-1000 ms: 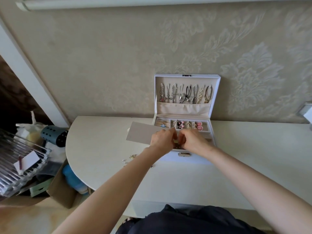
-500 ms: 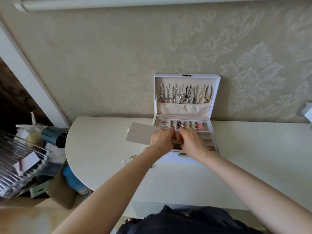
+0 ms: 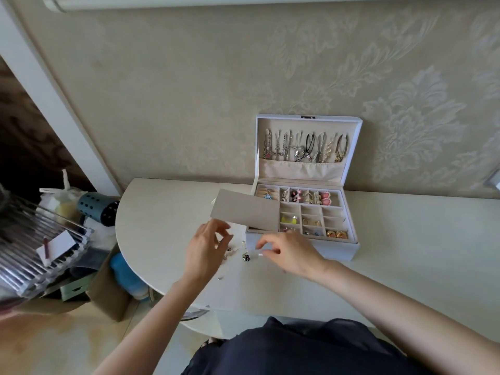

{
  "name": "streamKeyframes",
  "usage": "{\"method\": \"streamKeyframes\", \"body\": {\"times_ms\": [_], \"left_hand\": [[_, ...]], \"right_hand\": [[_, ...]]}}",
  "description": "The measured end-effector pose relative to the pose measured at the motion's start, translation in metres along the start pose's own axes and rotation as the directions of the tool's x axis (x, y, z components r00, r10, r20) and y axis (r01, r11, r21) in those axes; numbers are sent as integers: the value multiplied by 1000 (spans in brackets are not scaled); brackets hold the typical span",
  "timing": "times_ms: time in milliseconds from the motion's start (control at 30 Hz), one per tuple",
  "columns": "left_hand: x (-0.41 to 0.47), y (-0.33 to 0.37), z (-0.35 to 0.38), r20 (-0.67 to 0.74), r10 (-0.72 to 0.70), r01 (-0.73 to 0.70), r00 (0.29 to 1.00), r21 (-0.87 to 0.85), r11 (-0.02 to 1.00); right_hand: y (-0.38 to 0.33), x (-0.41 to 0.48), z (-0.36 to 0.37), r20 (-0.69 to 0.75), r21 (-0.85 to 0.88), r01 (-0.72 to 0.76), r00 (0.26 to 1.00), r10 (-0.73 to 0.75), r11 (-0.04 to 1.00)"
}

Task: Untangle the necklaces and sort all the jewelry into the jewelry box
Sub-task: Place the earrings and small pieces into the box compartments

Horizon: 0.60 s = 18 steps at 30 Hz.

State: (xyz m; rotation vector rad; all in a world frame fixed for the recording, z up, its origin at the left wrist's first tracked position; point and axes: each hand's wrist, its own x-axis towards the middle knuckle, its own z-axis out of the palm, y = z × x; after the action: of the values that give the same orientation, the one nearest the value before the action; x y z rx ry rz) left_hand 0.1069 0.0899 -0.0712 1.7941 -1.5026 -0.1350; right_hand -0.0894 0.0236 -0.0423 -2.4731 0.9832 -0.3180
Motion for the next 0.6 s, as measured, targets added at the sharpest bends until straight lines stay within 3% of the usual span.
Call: {"method": "streamKeyframes", "body": {"times_ms": [100, 367, 600], "left_hand": [[-10, -19, -9, 53, -46, 42, 998, 85, 995], [-28, -49, -21, 122, -137, 111, 983, 204, 973], [-12, -42, -10, 80, -89, 73, 993, 180, 981]], "right_hand": [[-5, 5, 19, 78, -76, 11, 997, -5, 997], [-9, 17, 44, 59, -172, 25, 998, -15, 985], [-5, 13, 49, 17, -80, -3, 1000, 5, 997]]}}
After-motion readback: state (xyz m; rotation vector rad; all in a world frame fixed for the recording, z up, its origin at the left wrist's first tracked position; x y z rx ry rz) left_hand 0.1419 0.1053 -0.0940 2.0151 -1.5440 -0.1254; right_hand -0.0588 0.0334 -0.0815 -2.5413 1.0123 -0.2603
